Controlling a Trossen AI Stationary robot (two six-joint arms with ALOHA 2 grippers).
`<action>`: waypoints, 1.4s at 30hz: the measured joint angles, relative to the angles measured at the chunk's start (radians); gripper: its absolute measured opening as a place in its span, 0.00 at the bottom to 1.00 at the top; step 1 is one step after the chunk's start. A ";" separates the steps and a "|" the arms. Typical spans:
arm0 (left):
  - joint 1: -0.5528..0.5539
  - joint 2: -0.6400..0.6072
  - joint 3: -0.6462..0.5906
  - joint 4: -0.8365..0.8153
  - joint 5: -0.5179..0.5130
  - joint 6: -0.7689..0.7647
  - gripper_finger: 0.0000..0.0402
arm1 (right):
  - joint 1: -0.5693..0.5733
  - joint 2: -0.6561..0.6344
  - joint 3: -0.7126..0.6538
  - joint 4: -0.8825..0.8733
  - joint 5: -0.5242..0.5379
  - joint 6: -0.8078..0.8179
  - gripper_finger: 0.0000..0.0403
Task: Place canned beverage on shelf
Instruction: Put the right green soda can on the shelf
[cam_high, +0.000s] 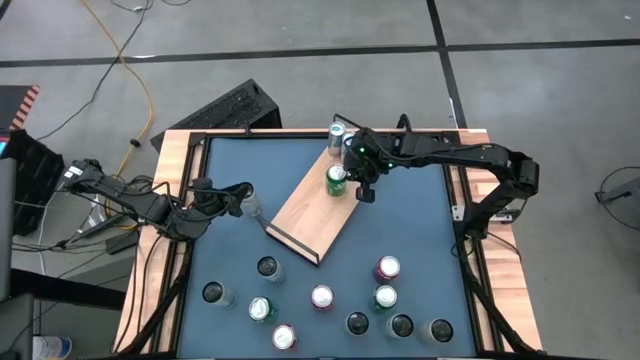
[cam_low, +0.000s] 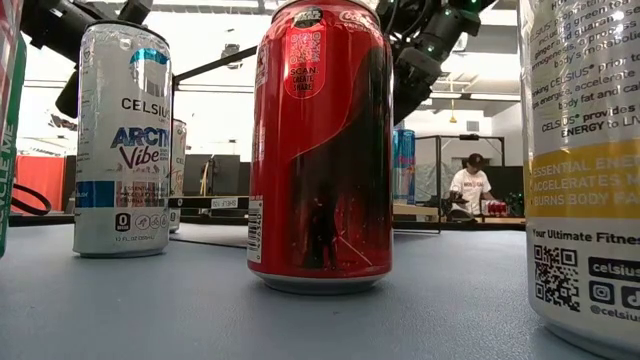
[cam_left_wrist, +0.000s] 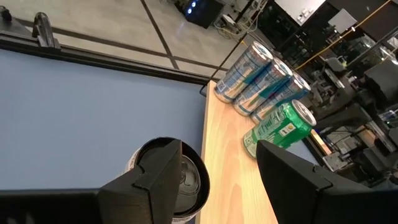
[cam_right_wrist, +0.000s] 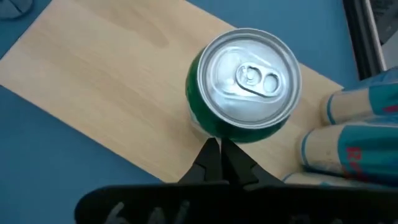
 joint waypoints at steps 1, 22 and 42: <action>0.000 0.000 0.000 0.000 0.000 -0.001 0.48 | 0.007 -0.003 0.008 -0.006 0.008 0.008 0.00; 0.000 0.000 0.000 -0.002 -0.001 -0.017 0.48 | 0.103 0.113 0.091 -0.029 0.009 -0.029 0.00; 0.000 0.000 0.000 -0.008 -0.008 -0.007 0.48 | -0.014 0.135 0.091 -0.001 0.067 -0.051 0.00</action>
